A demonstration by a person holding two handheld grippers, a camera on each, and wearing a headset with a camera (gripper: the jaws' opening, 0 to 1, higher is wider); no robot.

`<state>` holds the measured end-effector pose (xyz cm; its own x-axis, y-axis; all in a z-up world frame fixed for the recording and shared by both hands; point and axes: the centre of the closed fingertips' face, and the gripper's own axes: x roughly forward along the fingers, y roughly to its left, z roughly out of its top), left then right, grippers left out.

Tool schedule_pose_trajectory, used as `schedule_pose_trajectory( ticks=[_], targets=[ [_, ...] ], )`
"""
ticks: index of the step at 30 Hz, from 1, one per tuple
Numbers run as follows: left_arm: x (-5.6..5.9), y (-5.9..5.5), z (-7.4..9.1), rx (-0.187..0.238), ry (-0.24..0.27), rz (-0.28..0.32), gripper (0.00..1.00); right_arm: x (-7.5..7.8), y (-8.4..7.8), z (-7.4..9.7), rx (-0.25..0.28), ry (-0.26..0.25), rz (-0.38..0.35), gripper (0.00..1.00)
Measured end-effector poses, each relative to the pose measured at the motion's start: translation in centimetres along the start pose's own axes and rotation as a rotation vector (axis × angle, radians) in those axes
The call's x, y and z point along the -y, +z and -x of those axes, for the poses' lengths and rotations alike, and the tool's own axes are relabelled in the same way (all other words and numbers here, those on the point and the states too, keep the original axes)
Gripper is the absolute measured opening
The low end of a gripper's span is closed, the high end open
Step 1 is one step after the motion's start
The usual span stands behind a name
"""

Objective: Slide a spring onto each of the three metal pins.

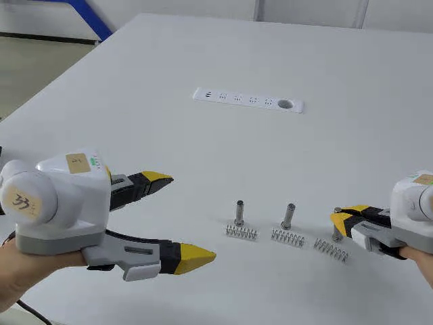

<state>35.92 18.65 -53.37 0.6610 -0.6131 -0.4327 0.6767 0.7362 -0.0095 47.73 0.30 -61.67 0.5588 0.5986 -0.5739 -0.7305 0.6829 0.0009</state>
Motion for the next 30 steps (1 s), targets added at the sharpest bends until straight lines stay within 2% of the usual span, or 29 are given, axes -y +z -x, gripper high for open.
schedule_pose_trajectory(
  ticks=[3, 8, 15, 19, 22, 24, 26, 30],
  targets=[
    [0.1, 0.0, 0.0, -0.004, 0.001, -0.001, 0.82, -0.1, -0.1, 0.4, 0.035, 0.006, 0.02, 0.09],
    [0.2, 0.1, -0.3, -0.006, 0.001, 0.0, 0.82, 0.4, -0.5, 0.9, 0.064, 0.002, -0.014, 0.09],
    [0.8, 0.5, -0.7, -0.012, -0.007, -0.009, 0.82, 0.5, -0.7, 1.1, 0.071, 0.007, 0.002, 0.09],
    [0.8, 0.9, -1.0, -0.009, -0.004, -0.012, 0.82, 0.5, -0.7, 1.0, 0.058, 0.016, 0.017, 0.09],
    [0.9, 1.2, -1.0, -0.003, -0.006, -0.015, 0.82, 0.6, -0.5, 1.2, 0.058, 0.023, -0.016, 0.1],
    [0.9, 1.4, -1.0, 0.0, -0.004, -0.014, 0.82, 0.7, 1.0, 2.2, 0.121, 0.021, -0.074, 0.13],
    [0.8, 1.3, -0.9, -0.005, -0.001, -0.018, 0.82, 1.0, 1.9, 3.3, 0.157, 0.028, -0.109, 0.17],
    [0.9, 0.8, -1.0, -0.016, -0.004, -0.014, 0.82, 1.5, 0.9, 4.4, 0.133, 0.037, -0.103, 0.18]
  ],
)
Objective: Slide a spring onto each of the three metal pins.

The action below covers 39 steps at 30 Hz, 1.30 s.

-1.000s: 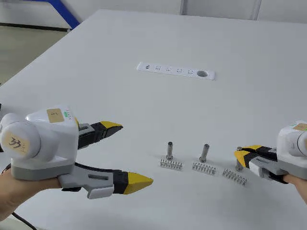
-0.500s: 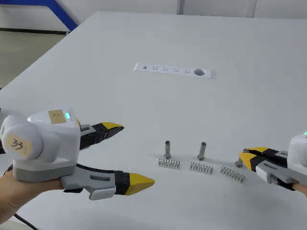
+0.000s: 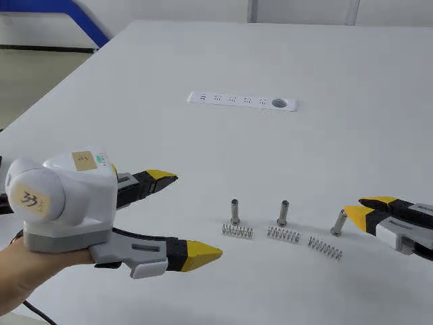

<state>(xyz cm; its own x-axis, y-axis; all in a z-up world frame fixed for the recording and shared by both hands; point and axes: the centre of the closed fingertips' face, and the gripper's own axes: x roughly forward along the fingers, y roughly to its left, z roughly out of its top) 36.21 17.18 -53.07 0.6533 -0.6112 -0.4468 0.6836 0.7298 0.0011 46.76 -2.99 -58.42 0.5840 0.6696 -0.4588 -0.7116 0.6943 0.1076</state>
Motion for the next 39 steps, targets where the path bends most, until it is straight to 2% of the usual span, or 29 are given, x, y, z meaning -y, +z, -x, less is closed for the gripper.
schedule_pose_trajectory(
  ticks=[2, 4, 6, 9, 10, 12, 14, 18, 23, 24, 25, 27, 29, 30, 34, 39],
  targets=[
    [0.1, -0.2, -0.2, -0.003, -0.005, 0.006, 0.82, -0.3, -1.4, 0.2, -0.039, 0.031, 0.009, 0.18],
    [0.3, -0.4, -0.4, -0.005, -0.012, 0.011, 0.82, -0.9, -3.3, 0.3, -0.101, 0.071, 0.023, 0.19],
    [0.4, -0.6, -0.6, -0.015, -0.017, 0.005, 0.82, -1.6, -4.7, 0.2, -0.144, 0.101, 0.081, 0.21],
    [0.3, -0.9, -0.8, -0.025, -0.016, 0.009, 0.82, -2.4, -5.9, -0.5, -0.167, 0.139, 0.139, 0.23],
    [0.1, -1.0, -0.9, -0.029, -0.01, 0.011, 0.82, -2.8, -6.3, -0.9, -0.182, 0.166, 0.164, 0.23],
    [-0.1, -1.1, -1.0, -0.035, -0.006, 0.014, 0.82, -3.1, -6.6, -1.4, -0.193, 0.18, 0.217, 0.23],
    [-0.3, -1.0, -1.0, -0.036, -0.003, 0.015, 0.82, -3.2, -6.8, -2.2, -0.194, 0.198, 0.257, 0.23],
    [-0.5, -1.0, -1.1, -0.037, 0.003, 0.018, 0.82, -3.5, -6.6, -3.2, -0.185, 0.215, 0.263, 0.23],
    [-0.5, -1.5, -1.2, -0.054, 0.009, 0.021, 0.82, -3.1, -7.8, -3.3, -0.211, 0.238, 0.291, 0.22],
    [-0.5, -1.6, -1.1, -0.054, 0.011, 0.023, 0.82, -3.2, -7.4, -3.4, -0.18, 0.243, 0.265, 0.22],
    [-0.5, -1.6, -1.1, -0.055, 0.013, 0.025, 0.82, -3.1, -7.5, -3.1, -0.194, 0.238, 0.277, 0.22],
    [-0.5, -1.7, -1.0, -0.057, 0.017, 0.029, 0.82, -3.1, -7.2, -3.2, -0.147, 0.235, 0.295, 0.2],
    [-0.4, -1.8, -0.9, -0.058, 0.019, 0.033, 0.82, -3.3, -7.3, -3.3, -0.126, 0.254, 0.245, 0.16],
    [-0.3, -1.9, -0.9, -0.061, 0.019, 0.032, 0.82, -3.3, -7.3, -3.3, -0.116, 0.254, 0.256, 0.15],
    [-0.2, -1.9, -0.8, -0.063, 0.019, 0.031, 0.82, -3.7, -7.3, -3.4, -0.103, 0.272, 0.253, 0.12],
    [-0.2, -1.6, -0.7, -0.056, 0.023, 0.029, 0.81, -3.7, -7.3, -3.2, -0.109, 0.262, 0.271, 0.11]
  ],
)
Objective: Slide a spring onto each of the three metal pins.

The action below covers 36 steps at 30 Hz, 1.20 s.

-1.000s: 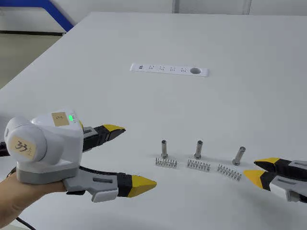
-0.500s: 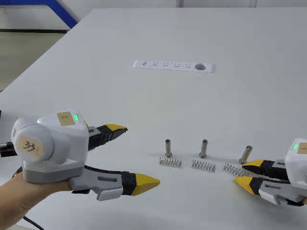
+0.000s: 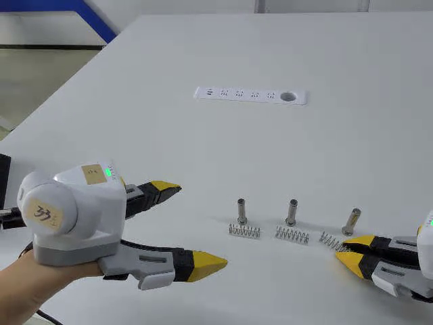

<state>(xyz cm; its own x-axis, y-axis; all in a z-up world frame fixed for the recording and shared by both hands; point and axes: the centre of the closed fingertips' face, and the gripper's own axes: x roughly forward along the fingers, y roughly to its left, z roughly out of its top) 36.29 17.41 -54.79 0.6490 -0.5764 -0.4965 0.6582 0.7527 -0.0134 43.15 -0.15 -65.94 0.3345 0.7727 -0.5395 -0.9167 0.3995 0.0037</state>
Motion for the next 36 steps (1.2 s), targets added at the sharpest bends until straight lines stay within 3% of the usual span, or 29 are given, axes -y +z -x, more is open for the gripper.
schedule_pose_trajectory(
  ticks=[2, 4, 8, 16, 23, 24, 26, 30, 36],
  targets=[
    [0.0, 0.0, 0.0, -0.004, 0.001, -0.009, 0.81, -0.4, 0.0, 0.1, 0.005, 0.018, -0.047, 0.11],
    [0.0, 0.1, 0.0, 0.001, 0.004, -0.013, 0.81, -0.2, -0.1, 0.2, -0.01, 0.003, -0.066, 0.11],
    [0.1, 0.5, 0.1, 0.016, 0.003, -0.008, 0.8, -0.9, 0.6, 0.8, -0.022, 0.008, -0.042, 0.11],
    [0.9, 1.5, -0.4, 0.049, -0.022, -0.016, 0.77, -1.8, 5.1, 4.4, 0.003, 0.037, 0.072, 0.11],
    [3.8, 2.7, -2.3, 0.065, -0.101, -0.052, 0.73, -4.4, 9.2, 6.5, 0.018, 0.11, 0.205, 0.11],
    [5.0, 3.3, -2.7, 0.094, -0.144, -0.039, 0.72, -4.5, 9.4, 6.6, 0.016, 0.126, 0.257, 0.11],
    [6.6, 3.8, -3.3, 0.125, -0.208, -0.013, 0.7, -5.0, 9.8, 6.8, 0.009, 0.137, 0.276, 0.11],
    [8.1, 3.5, -4.6, 0.106, -0.234, -0.033, 0.67, -6.6, 10.6, 7.5, 0.015, 0.181, 0.303, 0.11],
    [9.7, 4.5, -5.5, 0.152, -0.272, -0.034, 0.59, -9.2, 10.5, 7.8, 0.002, 0.254, 0.355, 0.11]
  ],
)
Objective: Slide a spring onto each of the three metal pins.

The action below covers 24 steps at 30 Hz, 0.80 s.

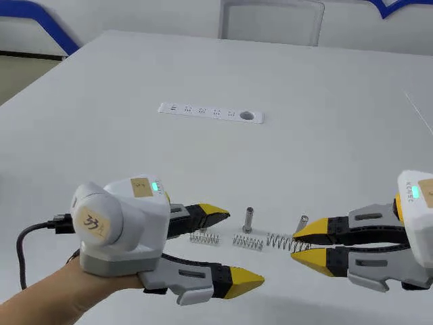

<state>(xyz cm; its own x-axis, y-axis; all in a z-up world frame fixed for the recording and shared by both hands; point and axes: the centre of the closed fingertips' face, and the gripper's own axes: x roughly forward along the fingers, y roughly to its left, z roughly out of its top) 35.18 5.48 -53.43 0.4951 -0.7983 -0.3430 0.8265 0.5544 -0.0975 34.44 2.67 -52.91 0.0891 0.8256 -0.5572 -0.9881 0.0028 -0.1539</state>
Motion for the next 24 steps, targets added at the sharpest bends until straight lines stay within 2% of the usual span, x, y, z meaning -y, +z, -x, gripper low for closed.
schedule_pose_trajectory(
  ticks=[5, 8, 12, 14, 20, 22, 23, 24],
  targets=[
    [0.8, -0.1, -0.7, -0.017, -0.028, -0.033, 0.54, -0.9, 0.6, -0.5, 0.002, 0.031, 0.031, 0.11],
    [1.2, -0.1, -0.7, -0.021, -0.047, -0.049, 0.46, -1.2, 0.9, -0.7, 0.001, 0.044, 0.049, 0.11],
    [1.8, 0.3, -0.5, -0.008, -0.078, -0.024, 0.35, -1.6, 1.0, -0.9, -0.008, 0.063, 0.072, 0.11],
    [2.0, 0.4, -0.4, -0.007, -0.086, -0.037, 0.3, -1.6, 1.0, -1.0, -0.011, 0.061, 0.076, 0.11],
    [2.1, 0.5, -0.2, -0.005, -0.097, -0.041, 0.23, -1.7, 1.1, -1.2, -0.019, 0.077, 0.081, 0.11],
    [2.3, 0.5, -0.1, -0.009, -0.112, -0.044, 0.19, -1.7, 1.3, -1.3, -0.018, 0.08, 0.087, 0.11],
    [2.8, 0.5, -0.1, -0.008, -0.136, -0.044, 0.16, -1.7, 1.3, -1.3, -0.018, 0.083, 0.09, 0.11],
    [2.7, 0.4, 0.0, -0.012, -0.126, -0.046, 0.16, -1.9, 1.3, -1.3, -0.023, 0.096, 0.093, 0.11]
  ],
)
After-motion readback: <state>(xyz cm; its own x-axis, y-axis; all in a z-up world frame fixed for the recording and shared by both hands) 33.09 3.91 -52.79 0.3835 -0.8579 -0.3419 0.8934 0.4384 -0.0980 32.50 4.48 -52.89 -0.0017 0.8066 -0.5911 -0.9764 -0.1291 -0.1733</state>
